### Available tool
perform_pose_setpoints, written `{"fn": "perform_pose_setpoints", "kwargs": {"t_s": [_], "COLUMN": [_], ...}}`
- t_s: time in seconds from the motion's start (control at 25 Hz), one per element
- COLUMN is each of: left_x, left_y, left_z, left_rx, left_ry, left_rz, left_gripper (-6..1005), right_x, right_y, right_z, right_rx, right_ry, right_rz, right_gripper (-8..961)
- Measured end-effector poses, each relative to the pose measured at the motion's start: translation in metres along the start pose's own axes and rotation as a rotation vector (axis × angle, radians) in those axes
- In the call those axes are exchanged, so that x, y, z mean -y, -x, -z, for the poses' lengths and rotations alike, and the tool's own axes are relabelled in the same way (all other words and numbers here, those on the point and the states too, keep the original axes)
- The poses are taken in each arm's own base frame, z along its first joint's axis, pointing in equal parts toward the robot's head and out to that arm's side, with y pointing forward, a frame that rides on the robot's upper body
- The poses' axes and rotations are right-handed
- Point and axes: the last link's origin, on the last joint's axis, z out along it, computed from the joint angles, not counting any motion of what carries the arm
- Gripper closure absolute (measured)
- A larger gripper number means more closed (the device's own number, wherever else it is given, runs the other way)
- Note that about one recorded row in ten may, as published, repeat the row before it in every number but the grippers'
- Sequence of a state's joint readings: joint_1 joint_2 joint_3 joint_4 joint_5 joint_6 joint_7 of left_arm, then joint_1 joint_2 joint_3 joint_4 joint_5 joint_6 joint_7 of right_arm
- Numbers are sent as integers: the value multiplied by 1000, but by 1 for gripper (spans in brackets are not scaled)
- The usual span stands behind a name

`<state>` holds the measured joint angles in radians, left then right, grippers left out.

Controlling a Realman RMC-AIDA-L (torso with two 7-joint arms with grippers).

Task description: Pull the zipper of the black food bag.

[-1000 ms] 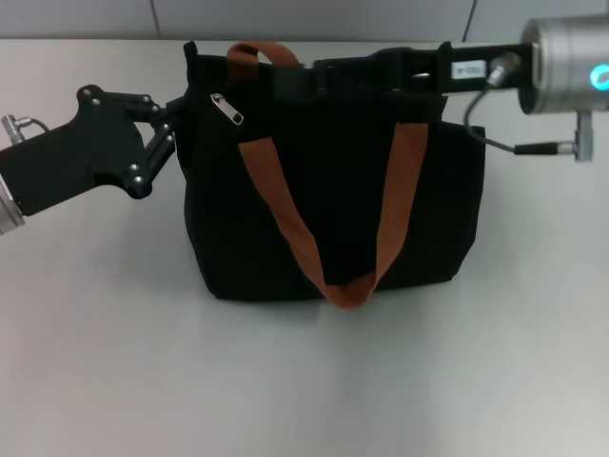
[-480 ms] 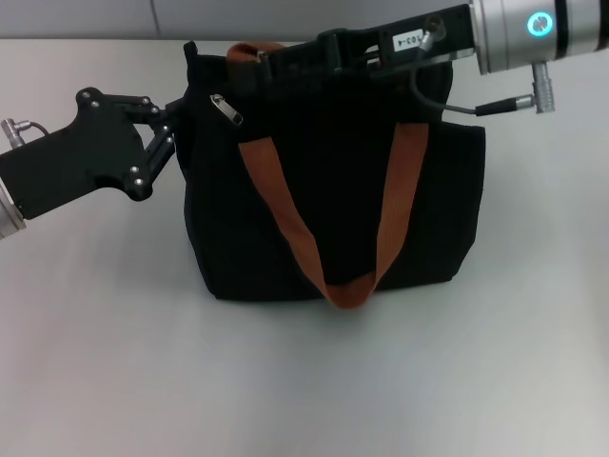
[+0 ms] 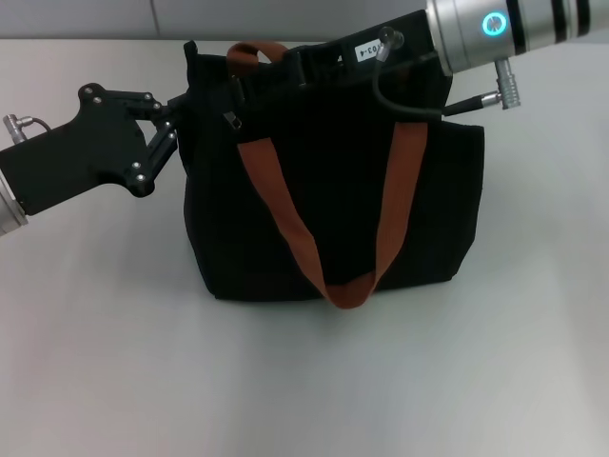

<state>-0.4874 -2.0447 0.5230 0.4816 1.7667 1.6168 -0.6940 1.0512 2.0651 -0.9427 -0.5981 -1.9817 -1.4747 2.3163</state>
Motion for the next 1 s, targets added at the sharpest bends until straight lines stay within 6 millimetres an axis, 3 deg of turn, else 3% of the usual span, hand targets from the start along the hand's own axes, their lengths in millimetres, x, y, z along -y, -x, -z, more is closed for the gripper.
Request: {"fn": "perform_pose_setpoints", "kwargs": {"t_s": [0.44, 1.0], "left_x": [3, 6], "left_y": [-2, -6], "left_z": [-2, -6], "left_rx": [-15, -31], "left_ry": [-19, -23], "left_rz": [20, 38], "left_gripper": [971, 970], "right_x": [-5, -3], "right_y": [2, 0], "right_z": [-12, -14], "right_rx": [-45, -61], "right_ry": [-16, -37], "right_rz": [26, 22], "right_gripper": [451, 552]}}
